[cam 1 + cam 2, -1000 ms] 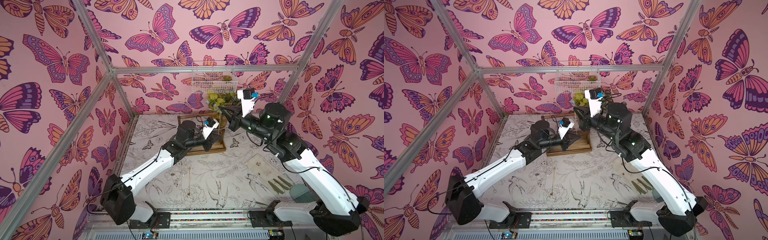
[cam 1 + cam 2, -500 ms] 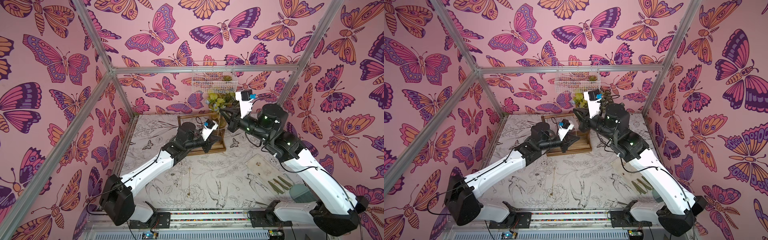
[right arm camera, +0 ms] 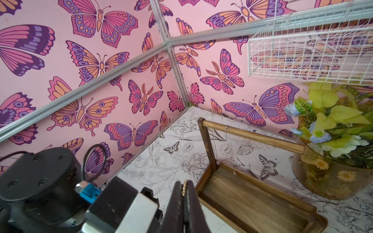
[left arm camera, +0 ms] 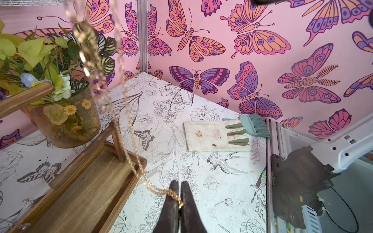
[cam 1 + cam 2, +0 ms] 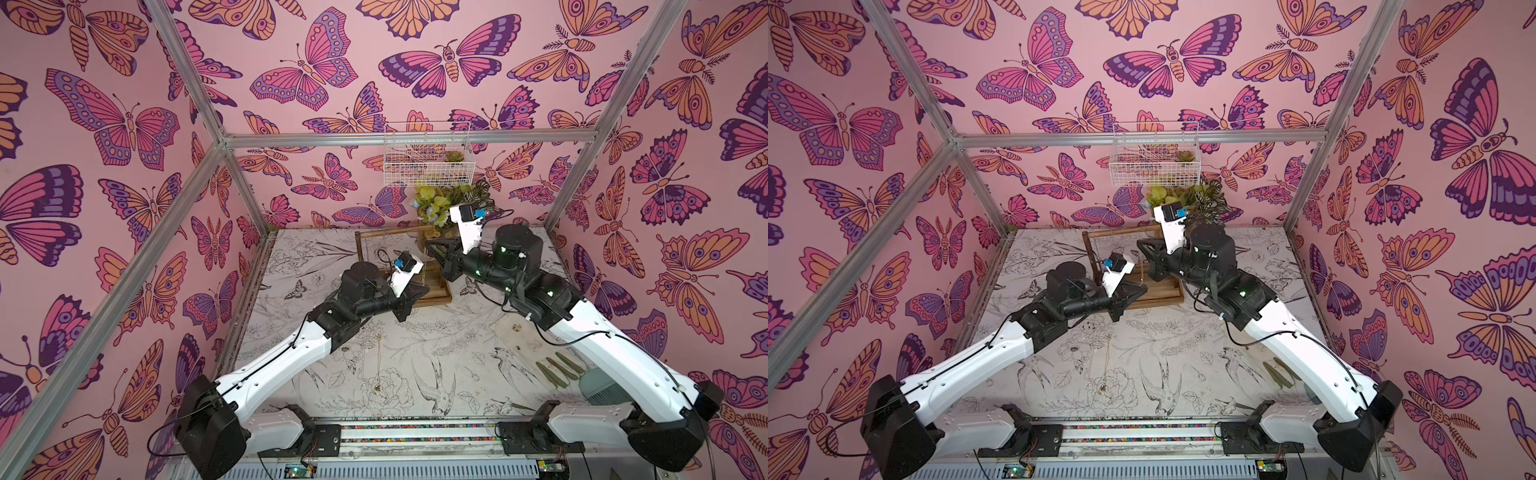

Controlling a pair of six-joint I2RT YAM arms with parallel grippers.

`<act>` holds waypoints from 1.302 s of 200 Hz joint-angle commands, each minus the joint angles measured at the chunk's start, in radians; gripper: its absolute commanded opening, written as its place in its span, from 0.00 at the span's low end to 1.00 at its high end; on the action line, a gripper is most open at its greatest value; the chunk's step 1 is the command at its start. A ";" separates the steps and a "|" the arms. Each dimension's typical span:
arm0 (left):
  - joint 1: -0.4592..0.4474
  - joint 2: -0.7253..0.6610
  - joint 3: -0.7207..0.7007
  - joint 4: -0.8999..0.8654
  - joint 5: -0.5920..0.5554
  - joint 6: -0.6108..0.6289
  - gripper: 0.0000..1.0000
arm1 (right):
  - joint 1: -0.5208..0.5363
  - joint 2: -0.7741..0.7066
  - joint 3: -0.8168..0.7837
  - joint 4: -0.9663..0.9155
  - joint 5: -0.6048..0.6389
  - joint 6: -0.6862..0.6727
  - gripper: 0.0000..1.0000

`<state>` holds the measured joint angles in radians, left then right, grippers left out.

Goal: Take the necklace off the jewelry display stand
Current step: Place the necklace at the center of the board.

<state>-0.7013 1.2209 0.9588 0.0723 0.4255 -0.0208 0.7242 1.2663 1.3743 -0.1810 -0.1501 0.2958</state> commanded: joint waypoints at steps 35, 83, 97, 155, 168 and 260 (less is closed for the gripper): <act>-0.017 -0.115 -0.126 -0.056 -0.073 -0.044 0.00 | 0.033 0.024 -0.086 0.107 0.005 0.065 0.00; -0.062 -0.170 -0.214 -0.065 -0.139 -0.092 0.00 | 0.046 0.031 -0.156 0.136 -0.011 0.079 0.00; -0.074 -0.182 -0.235 -0.063 -0.168 -0.106 0.00 | 0.048 0.030 -0.176 0.134 -0.011 0.081 0.00; -0.115 -0.198 -0.294 -0.063 -0.259 -0.154 0.00 | 0.056 0.012 -0.253 0.124 0.002 0.109 0.00; -0.126 -0.203 -0.309 -0.063 -0.280 -0.155 0.00 | 0.057 0.006 -0.275 0.125 0.003 0.115 0.00; -0.247 -0.222 -0.388 -0.104 -0.410 -0.234 0.00 | 0.073 0.028 -0.377 0.172 -0.035 0.128 0.00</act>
<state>-0.9199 1.0187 0.6079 0.0017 0.0723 -0.2165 0.7841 1.2919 1.0225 -0.0467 -0.1703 0.4053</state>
